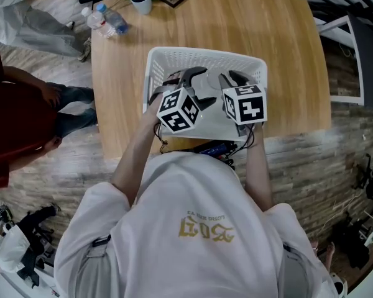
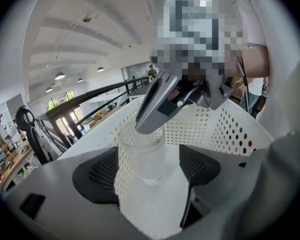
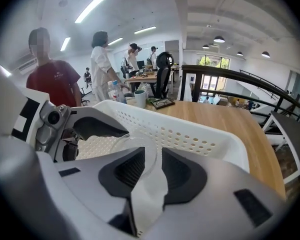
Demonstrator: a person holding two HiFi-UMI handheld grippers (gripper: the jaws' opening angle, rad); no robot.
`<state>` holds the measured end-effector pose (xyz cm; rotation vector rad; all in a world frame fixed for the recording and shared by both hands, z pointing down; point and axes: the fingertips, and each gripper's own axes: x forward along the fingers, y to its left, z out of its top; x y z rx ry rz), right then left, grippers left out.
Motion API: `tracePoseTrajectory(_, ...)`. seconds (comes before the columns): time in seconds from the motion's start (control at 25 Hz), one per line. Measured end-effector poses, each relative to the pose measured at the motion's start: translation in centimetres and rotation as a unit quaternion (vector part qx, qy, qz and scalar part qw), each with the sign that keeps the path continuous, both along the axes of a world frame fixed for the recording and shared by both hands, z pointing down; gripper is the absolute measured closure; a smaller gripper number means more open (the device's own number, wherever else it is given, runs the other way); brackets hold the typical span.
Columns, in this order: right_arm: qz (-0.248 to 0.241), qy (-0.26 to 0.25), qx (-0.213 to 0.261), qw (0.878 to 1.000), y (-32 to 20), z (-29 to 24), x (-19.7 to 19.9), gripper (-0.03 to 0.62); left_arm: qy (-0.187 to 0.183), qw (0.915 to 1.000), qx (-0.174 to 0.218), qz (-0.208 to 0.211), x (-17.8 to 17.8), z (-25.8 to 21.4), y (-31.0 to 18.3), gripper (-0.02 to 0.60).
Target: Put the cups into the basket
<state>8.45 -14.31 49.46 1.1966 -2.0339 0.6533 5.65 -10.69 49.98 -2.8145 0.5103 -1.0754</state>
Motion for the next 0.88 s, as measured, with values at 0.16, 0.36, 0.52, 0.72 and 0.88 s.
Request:
tracePoseTrajectory(0.16,0.009,0.003,0.01,1.0,-0.3,-0.2,0.5,0.477,0.003,1.0,-0.003,-0.005,0.0,-0.3,-0.1,0.202)
tracePoseTrajectory(0.36,0.011,0.001,0.019,1.0,-0.4,-0.2,0.6,0.476,0.006,0.9999,0.002,-0.011,-0.1,-0.5,-0.3,0.202)
tracePoseTrajectory(0.52,0.011,-0.006,0.023,1.0,-0.3,-0.2,0.6,0.476,0.003,0.9999,0.003,-0.01,-0.1,-0.7,0.0,0.202)
tracePoseTrajectory(0.72,0.01,-0.012,0.023,1.0,-0.3,-0.2,0.4,0.476,-0.011,0.9999,0.0,-0.008,-0.5,-0.9,0.2,0.202)
tracePoseTrajectory(0.88,0.007,-0.016,0.024,1.0,-0.3,-0.2,0.3,0.476,-0.019,0.9996,0.003,-0.018,-1.3,-1.0,-0.2,0.202)
